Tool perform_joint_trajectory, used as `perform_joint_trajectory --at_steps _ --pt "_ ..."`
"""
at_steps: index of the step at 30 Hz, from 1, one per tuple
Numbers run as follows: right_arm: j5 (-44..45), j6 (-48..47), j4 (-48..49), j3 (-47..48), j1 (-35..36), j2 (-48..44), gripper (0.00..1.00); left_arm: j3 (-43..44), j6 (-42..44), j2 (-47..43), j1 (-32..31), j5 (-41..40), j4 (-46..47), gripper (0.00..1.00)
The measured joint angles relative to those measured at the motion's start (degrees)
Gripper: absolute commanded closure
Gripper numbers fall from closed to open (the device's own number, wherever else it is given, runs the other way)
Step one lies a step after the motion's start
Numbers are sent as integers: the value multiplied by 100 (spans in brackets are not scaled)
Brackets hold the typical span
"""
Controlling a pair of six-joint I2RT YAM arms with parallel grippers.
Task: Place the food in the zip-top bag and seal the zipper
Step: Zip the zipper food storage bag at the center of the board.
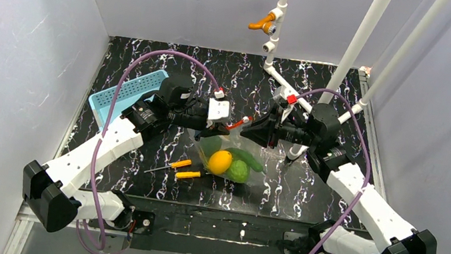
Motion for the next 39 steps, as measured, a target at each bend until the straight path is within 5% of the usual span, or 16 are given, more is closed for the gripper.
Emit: perform_joint_trajectory --at_steps 5,13,26,30,31,33,37,39 --pt "-13 26 68 15 -2 83 69 0 -2 0 0 0 -7 100" --pt "166 57 85 15 -37 122 40 0 -7 -48 0 -2 -11 100" --pt "-555 275 350 48 -149 323 64 0 -4 -170 0 -2 -22 100" --pt "-723 457 452 201 -146 487 90 0 -11 -170 -2 -2 -22 100" --pt "-748 483 472 234 -146 518 99 0 -24 -170 0 -2 -22 95" --pt "-782 531 492 282 -146 566 99 0 -72 -170 0 0 -20 66" --pt "-785 525 455 282 -146 568 99 28 -507 -162 0 92 46 30" --pt "-778 461 431 282 -146 566 99 188 -866 -68 0 223 55 25"
